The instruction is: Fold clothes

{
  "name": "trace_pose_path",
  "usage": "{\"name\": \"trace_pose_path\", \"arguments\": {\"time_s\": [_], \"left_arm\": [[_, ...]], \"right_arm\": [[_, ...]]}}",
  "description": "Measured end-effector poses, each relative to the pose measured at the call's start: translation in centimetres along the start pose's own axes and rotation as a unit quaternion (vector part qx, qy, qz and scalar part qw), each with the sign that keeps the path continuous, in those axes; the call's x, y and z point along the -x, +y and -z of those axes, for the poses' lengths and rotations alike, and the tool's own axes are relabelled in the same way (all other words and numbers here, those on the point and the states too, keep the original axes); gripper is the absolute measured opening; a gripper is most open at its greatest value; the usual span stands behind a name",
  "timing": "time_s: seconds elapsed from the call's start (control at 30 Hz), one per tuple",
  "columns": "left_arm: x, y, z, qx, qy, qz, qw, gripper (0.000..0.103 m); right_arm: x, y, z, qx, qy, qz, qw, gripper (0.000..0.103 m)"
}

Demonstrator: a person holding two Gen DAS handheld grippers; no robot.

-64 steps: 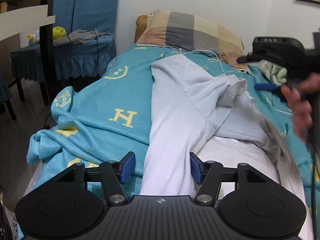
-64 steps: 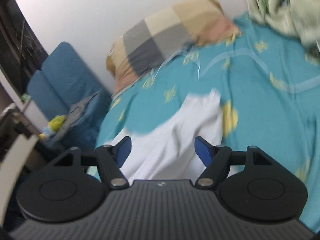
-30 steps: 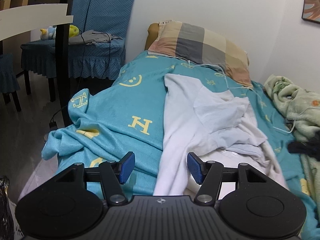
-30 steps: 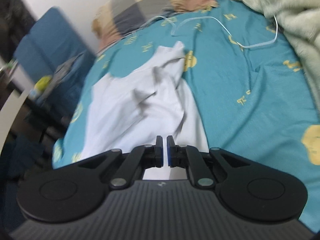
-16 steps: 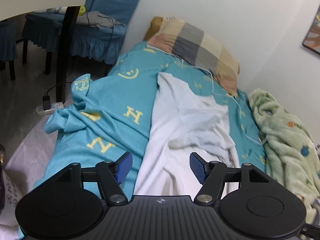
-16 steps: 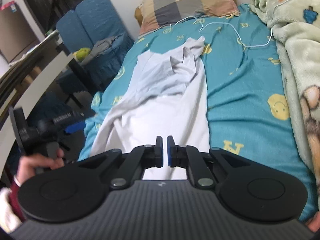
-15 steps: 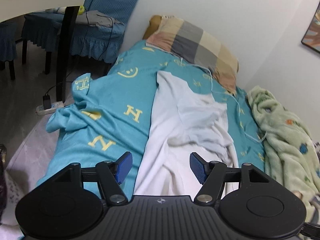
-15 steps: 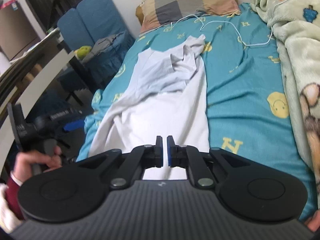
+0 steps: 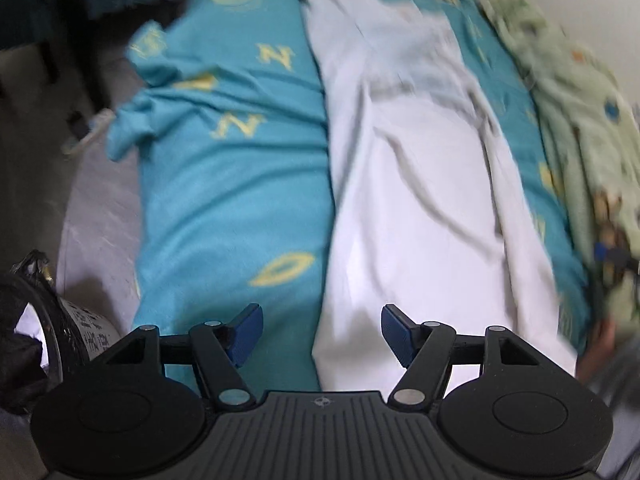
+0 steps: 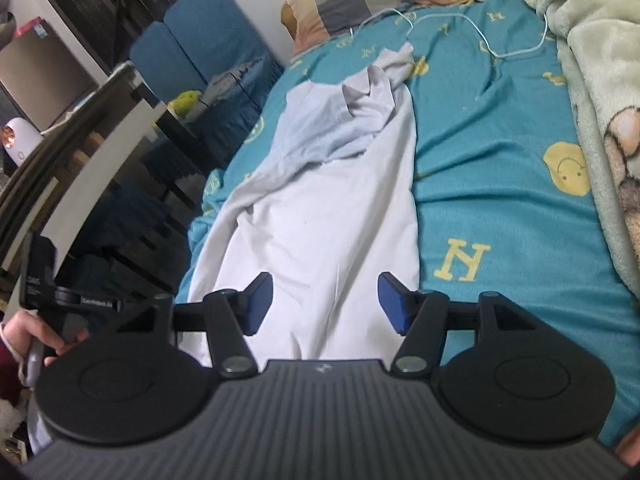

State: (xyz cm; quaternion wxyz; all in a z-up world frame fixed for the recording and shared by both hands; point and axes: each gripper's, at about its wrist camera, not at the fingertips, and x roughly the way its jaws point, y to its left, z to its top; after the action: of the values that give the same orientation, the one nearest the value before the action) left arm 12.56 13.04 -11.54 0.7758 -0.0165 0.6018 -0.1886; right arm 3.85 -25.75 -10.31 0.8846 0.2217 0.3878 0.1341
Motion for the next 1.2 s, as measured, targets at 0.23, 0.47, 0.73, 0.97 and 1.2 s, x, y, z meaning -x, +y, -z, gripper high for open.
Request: {"name": "trace_pose_path", "arguments": {"time_s": [0.23,0.47,0.73,0.97,1.2], "left_arm": [[-3.4,-0.8,0.6,-0.059,0.115,0.009,0.9916,0.061],[-3.1,-4.9,0.9,-0.146,0.16,-0.073,0.9735,0.001],[3.9,-15.7,0.4,-0.247,0.119,-0.126,0.9533,0.0],[0.5,-25.4,1.2,-0.285,0.086,-0.065,0.9524,0.0],[-3.7,-23.4,3.1,-0.212,0.078,-0.026,0.9738,0.022]], "right_arm": [[-1.3,-0.4,-0.3,-0.018,0.016,-0.006,1.0,0.062],[-2.1,-1.6,-0.8,-0.03,0.017,0.007,0.999,0.062],[-1.5,-3.2,-1.0,-0.067,0.003,0.006,0.998,0.062],[-0.9,-4.7,-0.6,-0.046,0.001,0.048,0.998,0.062],[-1.3,-6.6,0.7,-0.09,0.036,0.044,0.994,0.063]]}}
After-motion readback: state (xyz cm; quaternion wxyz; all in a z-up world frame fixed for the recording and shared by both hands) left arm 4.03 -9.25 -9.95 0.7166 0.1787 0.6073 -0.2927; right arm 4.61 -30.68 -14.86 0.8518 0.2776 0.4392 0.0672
